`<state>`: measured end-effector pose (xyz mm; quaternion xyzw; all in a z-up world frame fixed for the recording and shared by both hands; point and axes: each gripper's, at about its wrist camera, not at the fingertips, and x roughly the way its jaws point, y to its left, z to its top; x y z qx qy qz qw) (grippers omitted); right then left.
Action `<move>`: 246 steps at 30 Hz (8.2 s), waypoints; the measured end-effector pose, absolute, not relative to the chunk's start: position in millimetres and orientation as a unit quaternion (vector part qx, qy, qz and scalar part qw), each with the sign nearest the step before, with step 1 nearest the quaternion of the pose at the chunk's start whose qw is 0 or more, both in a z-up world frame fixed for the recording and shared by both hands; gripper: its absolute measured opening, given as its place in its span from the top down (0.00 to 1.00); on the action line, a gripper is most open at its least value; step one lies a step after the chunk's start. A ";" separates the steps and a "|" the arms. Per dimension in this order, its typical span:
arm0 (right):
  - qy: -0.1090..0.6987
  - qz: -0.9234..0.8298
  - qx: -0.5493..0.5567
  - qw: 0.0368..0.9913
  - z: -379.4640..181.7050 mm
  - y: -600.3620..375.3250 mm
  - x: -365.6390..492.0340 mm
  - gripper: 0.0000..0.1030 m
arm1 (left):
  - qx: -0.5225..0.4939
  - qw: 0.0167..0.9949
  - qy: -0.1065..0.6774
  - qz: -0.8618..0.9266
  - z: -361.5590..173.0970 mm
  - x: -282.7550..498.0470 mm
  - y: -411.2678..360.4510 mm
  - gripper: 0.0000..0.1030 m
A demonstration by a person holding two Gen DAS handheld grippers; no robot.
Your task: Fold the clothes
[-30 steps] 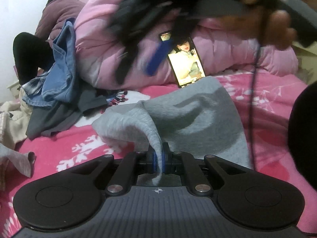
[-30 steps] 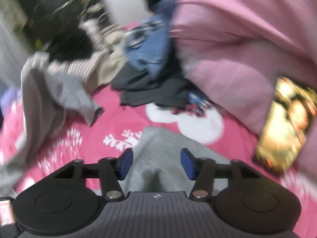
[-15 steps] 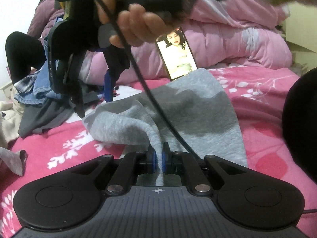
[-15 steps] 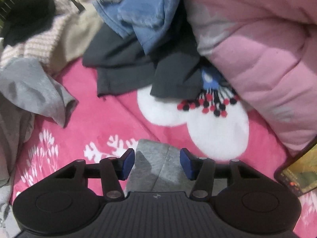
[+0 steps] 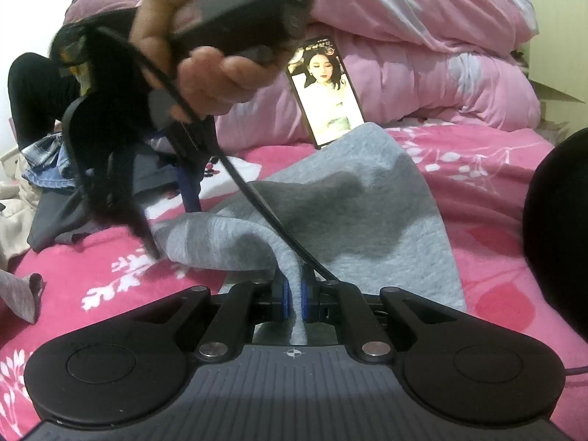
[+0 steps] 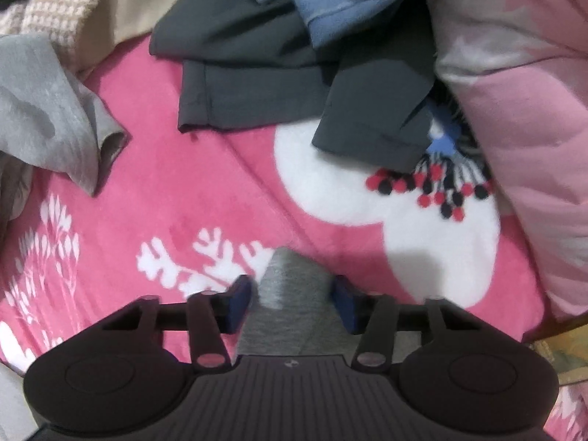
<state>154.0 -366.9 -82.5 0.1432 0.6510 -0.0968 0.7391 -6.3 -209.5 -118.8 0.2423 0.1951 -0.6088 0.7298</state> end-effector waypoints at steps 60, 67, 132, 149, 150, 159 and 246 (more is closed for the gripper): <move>0.285 -0.159 0.449 0.832 -75.4 -492.8 -109.4 0.94 | 0.191 0.691 0.313 -0.623 -97.5 -17.1 -317.6 0.62; 0.251 -0.103 0.464 0.843 -59.6 -485.2 -100.8 0.94 | 0.148 0.724 0.298 -0.604 -83.7 1.2 -320.7 0.91; 0.189 0.130 0.309 0.923 127.8 -379.3 -128.5 0.71 | -0.122 0.789 0.565 -0.208 -33.9 -72.3 176.2 0.41; 0.450 -0.056 0.553 0.699 -81.4 -327.2 -121.9 0.60 | -0.433 0.750 0.499 0.030 -103.8 -141.1 281.7 0.41; 0.460 -0.063 0.552 0.693 -88.8 -323.3 -118.8 0.60 | -0.435 0.753 0.493 0.033 -103.5 -140.9 282.2 0.41; 0.469 -0.101 0.552 0.682 -127.8 -310.2 -108.6 0.62 | -0.425 0.783 0.448 0.080 -108.4 -134.1 280.3 0.56; 0.395 -0.170 0.105 0.897 -83.1 -423.9 16.7 0.87 | -0.017 0.857 0.463 -0.225 -100.0 42.9 17.0 0.67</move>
